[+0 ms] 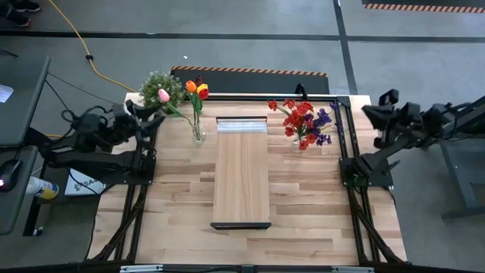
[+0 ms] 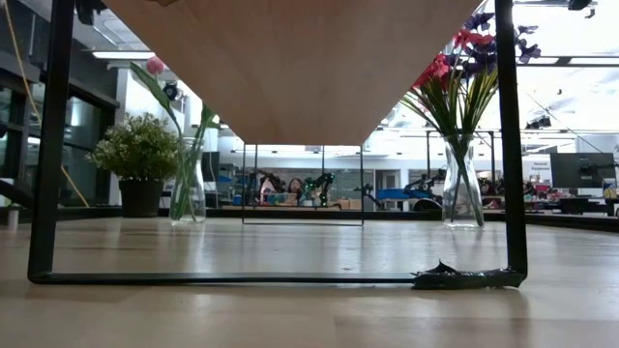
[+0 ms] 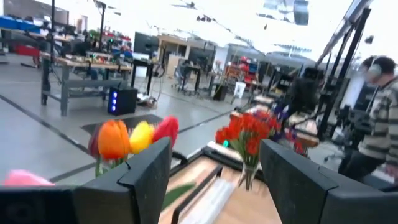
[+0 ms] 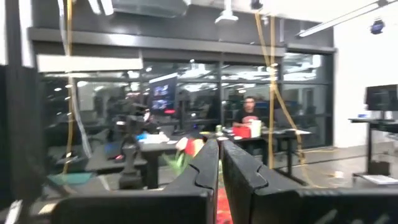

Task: Pick and place flowers into a vace then onto a shelf
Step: Put the left transparent vase with tulips on the shelf

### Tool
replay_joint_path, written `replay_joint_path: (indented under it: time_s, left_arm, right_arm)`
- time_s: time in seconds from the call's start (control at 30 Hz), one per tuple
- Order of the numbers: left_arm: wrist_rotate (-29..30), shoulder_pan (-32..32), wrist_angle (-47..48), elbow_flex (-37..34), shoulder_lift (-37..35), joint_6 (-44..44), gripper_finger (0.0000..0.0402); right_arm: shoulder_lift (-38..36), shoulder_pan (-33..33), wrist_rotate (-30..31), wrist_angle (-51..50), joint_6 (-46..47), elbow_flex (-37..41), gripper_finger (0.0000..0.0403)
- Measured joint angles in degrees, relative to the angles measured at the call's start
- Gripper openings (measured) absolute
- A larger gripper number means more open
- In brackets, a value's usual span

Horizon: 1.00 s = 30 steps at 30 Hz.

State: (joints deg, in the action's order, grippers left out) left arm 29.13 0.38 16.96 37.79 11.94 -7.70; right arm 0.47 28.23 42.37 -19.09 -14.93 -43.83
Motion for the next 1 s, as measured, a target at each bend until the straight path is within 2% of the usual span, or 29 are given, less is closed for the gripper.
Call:
replay_joint_path:
  time_s: [0.17, 0.47, 0.6, 1.0]
  left_arm:
    - [0.0, 0.0, 0.9, 4.2, 1.6, 1.0, 0.0276]
    - [0.1, 0.0, 9.9, 14.9, 9.7, 1.4, 0.0276]
    - [2.5, 0.0, 12.5, 18.6, 12.2, 1.4, 0.0276]
    - [2.8, 0.0, 15.3, 24.3, 18.1, -1.6, 0.0276]
  right_arm:
    - [0.2, 0.0, 0.8, 0.1, -3.1, -3.6, 0.0012]
    - [1.0, 0.0, 0.8, 0.1, -8.1, -8.5, 0.0012]
    - [1.0, 0.0, 0.9, 0.1, -8.1, -9.6, 0.0012]
    - [1.0, 0.0, 0.4, 5.3, -8.6, -11.4, 0.0012]
